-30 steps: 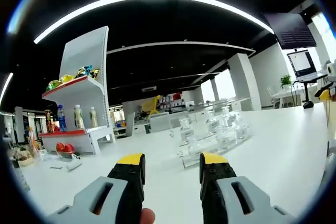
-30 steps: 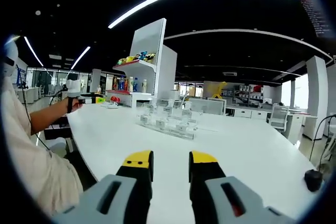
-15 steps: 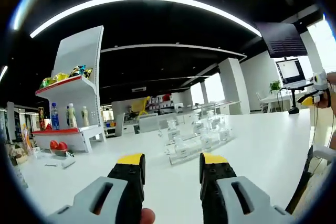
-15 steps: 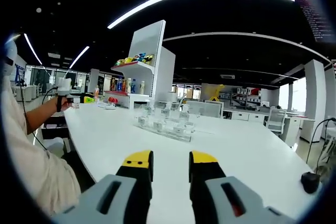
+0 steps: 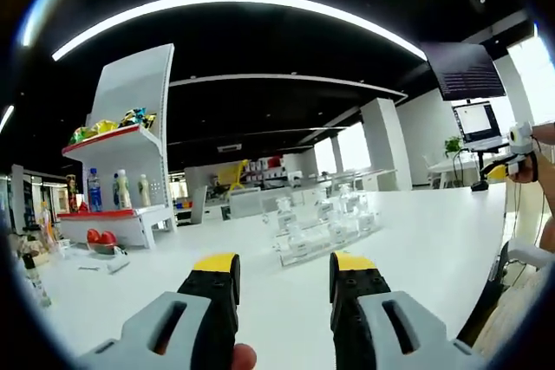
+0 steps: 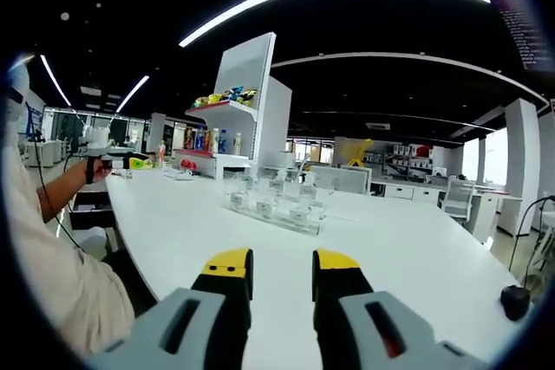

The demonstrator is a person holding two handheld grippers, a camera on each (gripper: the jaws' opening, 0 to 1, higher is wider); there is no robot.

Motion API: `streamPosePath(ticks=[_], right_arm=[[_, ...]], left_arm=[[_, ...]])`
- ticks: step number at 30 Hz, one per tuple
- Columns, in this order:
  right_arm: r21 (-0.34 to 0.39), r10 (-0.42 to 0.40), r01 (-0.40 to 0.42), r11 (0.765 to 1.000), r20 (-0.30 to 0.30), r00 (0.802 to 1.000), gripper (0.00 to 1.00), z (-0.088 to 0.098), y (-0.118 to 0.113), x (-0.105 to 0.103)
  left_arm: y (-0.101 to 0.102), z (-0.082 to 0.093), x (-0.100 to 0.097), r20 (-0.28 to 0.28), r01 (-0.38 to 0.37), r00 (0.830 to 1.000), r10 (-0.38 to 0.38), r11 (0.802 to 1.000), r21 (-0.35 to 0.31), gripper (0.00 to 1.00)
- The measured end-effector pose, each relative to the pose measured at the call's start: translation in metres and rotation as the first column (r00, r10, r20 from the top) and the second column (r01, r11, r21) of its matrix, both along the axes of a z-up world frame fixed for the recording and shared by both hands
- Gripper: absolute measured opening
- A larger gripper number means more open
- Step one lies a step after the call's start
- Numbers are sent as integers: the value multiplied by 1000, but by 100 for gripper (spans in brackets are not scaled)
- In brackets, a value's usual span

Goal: Identify the label on the chemical reagent bottle, grasp the chemical reagent bottle, and place it in the designated position on the reagent rack

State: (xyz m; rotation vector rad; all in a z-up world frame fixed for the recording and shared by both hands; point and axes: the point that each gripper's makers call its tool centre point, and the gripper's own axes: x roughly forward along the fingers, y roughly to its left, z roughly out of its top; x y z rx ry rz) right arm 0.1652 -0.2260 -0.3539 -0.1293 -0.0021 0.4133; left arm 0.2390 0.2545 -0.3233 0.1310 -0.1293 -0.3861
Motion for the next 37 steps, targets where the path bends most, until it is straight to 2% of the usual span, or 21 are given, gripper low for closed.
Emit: streamPosePath(ticks=[4,8,18,26,37], right_arm=[[0,-2,2,1000,-1,1000,27,-1,-1,1],[3,-5,5,1000,-2,1000,27,-1,-2,1],[3,-12,12,1000,7,1000,27,2,-3,-5],[0,-3,3,1000,5,1000,27,2,2,-4],[-1,-4,4,1000,-2,1000,27,0,3,-2]], left_arm=[[-1,1,-3,8,-1,1000,1,1000,9,42],[-2,2,-4,24,-18,1000,17,999,46,42],[-6,2,-7,27,-3,1000,2,999,35,42],[0,12,-9,51,-5,999,4,1000,18,42],[0,10,-6,46,2,999,-3,1000,6,42]])
